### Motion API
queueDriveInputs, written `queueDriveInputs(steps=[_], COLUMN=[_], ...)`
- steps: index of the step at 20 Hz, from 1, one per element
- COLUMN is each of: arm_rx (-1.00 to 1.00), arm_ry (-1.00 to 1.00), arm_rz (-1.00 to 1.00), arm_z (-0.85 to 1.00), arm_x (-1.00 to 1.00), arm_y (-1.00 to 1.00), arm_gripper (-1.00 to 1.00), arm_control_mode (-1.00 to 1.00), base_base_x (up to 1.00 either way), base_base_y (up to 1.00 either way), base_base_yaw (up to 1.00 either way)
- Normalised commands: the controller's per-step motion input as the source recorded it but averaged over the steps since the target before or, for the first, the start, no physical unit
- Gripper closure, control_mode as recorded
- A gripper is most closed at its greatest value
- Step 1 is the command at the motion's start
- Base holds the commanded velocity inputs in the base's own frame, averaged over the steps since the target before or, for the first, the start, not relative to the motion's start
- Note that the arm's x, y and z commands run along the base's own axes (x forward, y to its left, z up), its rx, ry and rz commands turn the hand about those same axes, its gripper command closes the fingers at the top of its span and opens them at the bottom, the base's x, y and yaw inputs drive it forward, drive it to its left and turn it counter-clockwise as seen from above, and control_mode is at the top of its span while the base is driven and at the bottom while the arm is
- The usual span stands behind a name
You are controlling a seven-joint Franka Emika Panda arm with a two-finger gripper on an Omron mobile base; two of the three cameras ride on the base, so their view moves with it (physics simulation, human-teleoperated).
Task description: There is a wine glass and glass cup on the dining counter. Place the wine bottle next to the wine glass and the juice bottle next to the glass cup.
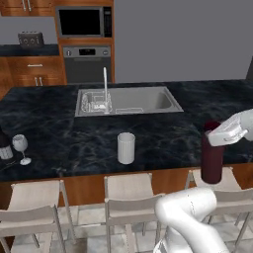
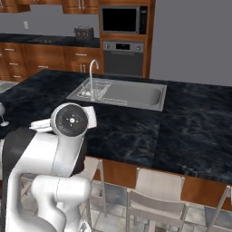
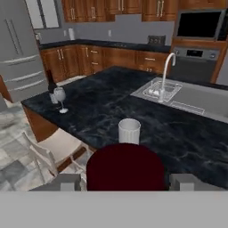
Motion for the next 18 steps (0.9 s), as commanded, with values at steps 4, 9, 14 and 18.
queueDriveInputs(steps=[4, 9, 14, 18], arm_rx=[0.12, 0.18, 0.23, 0.15], arm_ry=[-0.29, -0.07, 0.06, 0.27], arm_rz=[0.46, 0.34, 0.22, 0.17], arm_z=[-0.06, -0.01, 0.00, -0.06], arm_x=[0.27, 0.37, 0.42, 0.36], arm_y=[-0.04, -0.08, -0.12, -0.12], arm_gripper=[1.00, 1.00, 1.00, 1.00], arm_control_mode=[-1.00, -1.00, -1.00, -1.00], base_base_x=[0.00, 0.00, 0.00, 0.00], base_base_y=[0.00, 0.00, 0.00, 0.00], base_base_yaw=[0.00, 0.00, 0.00, 0.00])
